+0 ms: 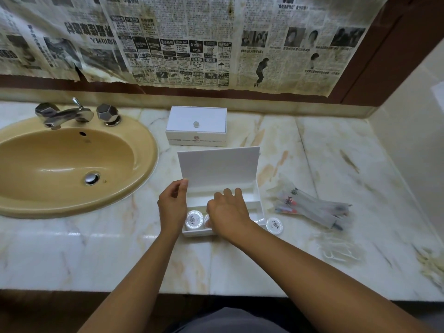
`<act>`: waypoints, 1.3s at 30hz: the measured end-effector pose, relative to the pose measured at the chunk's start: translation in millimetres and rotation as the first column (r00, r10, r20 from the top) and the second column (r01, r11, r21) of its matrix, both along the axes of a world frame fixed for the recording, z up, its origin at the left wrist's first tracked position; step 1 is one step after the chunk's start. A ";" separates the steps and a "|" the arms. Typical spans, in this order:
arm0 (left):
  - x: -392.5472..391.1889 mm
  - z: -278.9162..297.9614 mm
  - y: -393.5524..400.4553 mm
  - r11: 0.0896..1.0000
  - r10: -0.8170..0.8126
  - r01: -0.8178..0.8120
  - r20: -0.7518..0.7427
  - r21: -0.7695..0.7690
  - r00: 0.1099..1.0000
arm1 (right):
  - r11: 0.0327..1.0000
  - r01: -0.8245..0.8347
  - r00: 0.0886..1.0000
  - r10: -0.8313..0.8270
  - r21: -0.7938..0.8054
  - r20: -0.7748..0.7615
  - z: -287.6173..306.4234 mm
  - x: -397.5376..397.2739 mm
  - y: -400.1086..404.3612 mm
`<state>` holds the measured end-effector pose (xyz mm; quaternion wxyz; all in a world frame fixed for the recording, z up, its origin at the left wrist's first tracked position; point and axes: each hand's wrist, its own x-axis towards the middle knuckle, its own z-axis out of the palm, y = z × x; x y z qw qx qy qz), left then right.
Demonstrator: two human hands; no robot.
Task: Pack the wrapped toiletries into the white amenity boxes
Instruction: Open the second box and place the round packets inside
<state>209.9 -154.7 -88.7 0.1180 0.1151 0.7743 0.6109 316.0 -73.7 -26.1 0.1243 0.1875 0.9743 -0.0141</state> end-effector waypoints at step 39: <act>-0.8 -2.4 -0.1 1.000 -0.016 0.016 0.013 0.018 1.000 | 0.836 0.503 0.859 -0.511 -0.218 0.023 -17.7 100.3 83.0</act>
